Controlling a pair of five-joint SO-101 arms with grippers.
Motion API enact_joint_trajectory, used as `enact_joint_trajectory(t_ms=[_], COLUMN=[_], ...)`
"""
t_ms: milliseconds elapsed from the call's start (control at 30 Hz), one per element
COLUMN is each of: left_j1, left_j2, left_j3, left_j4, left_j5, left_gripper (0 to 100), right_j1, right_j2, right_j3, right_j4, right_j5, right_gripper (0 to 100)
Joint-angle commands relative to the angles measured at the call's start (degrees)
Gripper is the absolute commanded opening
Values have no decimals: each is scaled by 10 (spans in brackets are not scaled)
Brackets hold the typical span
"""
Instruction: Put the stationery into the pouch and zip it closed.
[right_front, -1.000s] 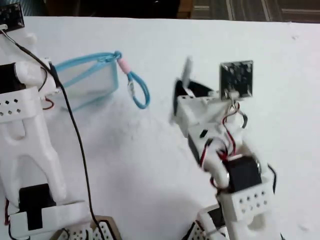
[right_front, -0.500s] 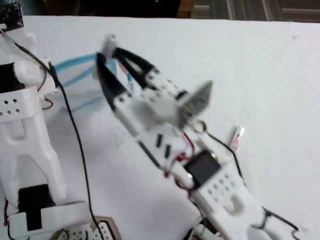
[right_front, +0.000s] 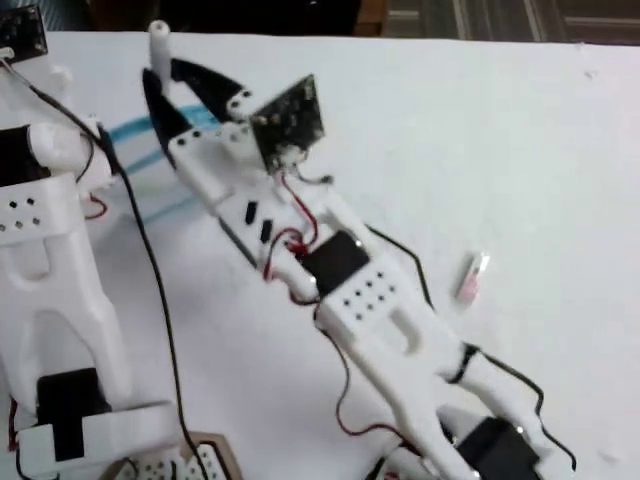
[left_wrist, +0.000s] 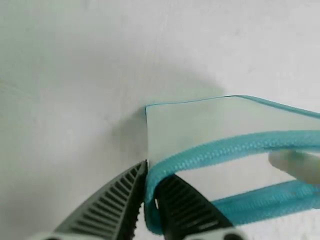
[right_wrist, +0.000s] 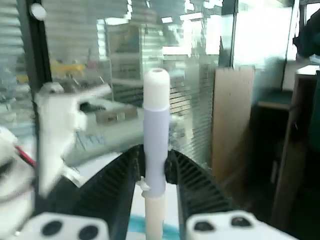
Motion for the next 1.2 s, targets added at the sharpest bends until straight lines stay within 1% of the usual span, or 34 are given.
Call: enact_joint_trajectory(t_ms=[0,200,267,333,467,533,633,733,967,1000,1067,1167], left_j1=[1,1,1,1,2,1,2,3,2,1,1,0], left_j2=[-8,-8,-8,-8,-8,-8,-8,-8,-8,-8,-8,-8], left_j3=[-21,-21,-21,-21,-21,-21,-21,-21,-21,-21,-21,-21], left_j4=[-4,-4,-4,-4,-4,-4,-4,-5,-5,-4,-4,-4], left_j5=[-3,-3,-3,-4,-4,-4,-4,-4,-4,-4,-4,-4], left_gripper=[23,23,23,23,23,23,23,23,23,23,23,23], right_j1=[23,22,22,21,21,21,22,21,11,13,19,35], right_j2=[27,58,56,53,29,7,-29,-58,-69,-66,-64,-56], right_j3=[7,12,12,9,9,9,9,9,-6,-15,-25,-31], right_j4=[-11,0,24,56,86,89,89,89,72,64,58,57], right_j5=[8,8,8,8,8,8,8,8,7,7,5,4], right_gripper=[17,19,43,122,326,358,330,269,26,8,34,16])
